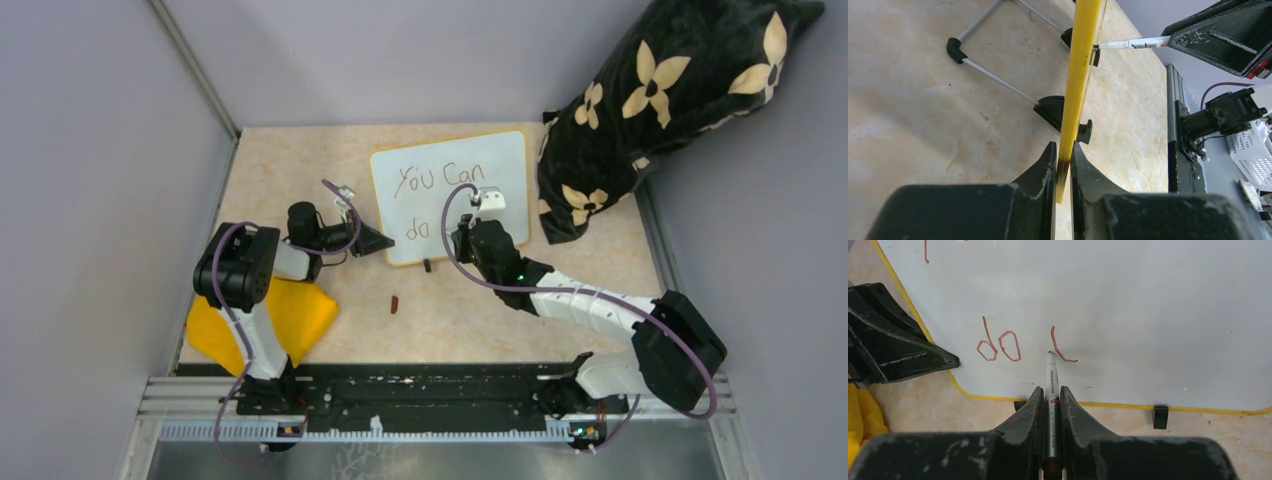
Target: Write a sentence on the whiteboard
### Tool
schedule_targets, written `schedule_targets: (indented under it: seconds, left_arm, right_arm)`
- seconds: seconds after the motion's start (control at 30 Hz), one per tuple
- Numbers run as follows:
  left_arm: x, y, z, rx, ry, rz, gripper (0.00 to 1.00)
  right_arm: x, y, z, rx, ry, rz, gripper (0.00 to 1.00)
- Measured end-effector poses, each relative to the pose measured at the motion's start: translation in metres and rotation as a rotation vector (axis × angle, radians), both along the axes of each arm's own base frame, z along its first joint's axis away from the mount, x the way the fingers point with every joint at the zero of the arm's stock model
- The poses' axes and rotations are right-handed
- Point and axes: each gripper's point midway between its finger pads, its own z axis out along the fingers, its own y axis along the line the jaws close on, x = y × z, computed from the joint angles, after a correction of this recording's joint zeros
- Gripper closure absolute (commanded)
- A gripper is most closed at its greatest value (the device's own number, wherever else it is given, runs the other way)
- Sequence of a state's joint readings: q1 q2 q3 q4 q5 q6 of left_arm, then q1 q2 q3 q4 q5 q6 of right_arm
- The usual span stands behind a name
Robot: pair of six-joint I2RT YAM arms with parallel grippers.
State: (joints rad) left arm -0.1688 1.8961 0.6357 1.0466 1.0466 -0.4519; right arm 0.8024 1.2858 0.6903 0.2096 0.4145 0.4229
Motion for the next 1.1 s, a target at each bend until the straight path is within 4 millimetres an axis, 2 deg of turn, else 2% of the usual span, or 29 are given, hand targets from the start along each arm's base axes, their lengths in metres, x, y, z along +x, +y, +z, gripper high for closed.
schedule_targets:
  seconds: [0.4, 0.77, 1.1]
  left_arm:
    - [0.000, 0.000, 0.000, 0.000, -0.001, 0.001, 1.00]
    - [0.000, 0.000, 0.000, 0.000, -0.001, -0.001, 1.00]
    - [0.000, 0.000, 0.000, 0.000, -0.001, -0.002, 1.00]
  right_arm:
    - [0.001, -0.002, 0.000, 0.008, 0.002, -0.023, 1.00]
    - [0.003, -0.014, 0.005, -0.004, -0.011, -0.068, 1.00]
    - [0.002, -0.021, 0.030, 0.039, -0.067, -0.075, 1.00]
